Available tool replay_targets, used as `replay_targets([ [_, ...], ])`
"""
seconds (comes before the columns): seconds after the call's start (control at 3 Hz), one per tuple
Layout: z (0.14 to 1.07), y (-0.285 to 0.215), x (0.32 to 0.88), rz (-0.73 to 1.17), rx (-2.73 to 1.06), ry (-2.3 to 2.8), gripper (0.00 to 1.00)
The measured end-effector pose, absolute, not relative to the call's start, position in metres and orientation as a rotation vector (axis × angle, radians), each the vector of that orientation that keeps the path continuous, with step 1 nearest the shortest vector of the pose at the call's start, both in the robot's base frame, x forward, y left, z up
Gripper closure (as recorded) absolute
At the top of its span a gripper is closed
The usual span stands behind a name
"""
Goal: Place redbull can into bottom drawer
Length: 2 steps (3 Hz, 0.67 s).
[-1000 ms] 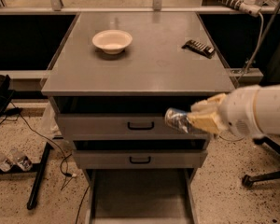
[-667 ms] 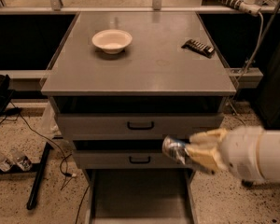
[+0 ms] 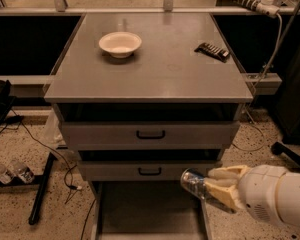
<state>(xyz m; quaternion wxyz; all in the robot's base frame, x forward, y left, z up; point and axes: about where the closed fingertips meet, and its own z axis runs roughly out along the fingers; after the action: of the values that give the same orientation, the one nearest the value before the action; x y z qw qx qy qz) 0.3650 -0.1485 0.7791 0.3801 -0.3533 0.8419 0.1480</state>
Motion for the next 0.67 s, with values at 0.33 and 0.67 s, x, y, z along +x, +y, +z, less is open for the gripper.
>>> replay_targets([
  [0.33, 0.783, -0.147, 0.364, 0.359, -0.917, 2.146, 1.0],
  [0.67, 0.72, -0.124, 0.363, 0.462, -0.905, 2.209, 1.0],
])
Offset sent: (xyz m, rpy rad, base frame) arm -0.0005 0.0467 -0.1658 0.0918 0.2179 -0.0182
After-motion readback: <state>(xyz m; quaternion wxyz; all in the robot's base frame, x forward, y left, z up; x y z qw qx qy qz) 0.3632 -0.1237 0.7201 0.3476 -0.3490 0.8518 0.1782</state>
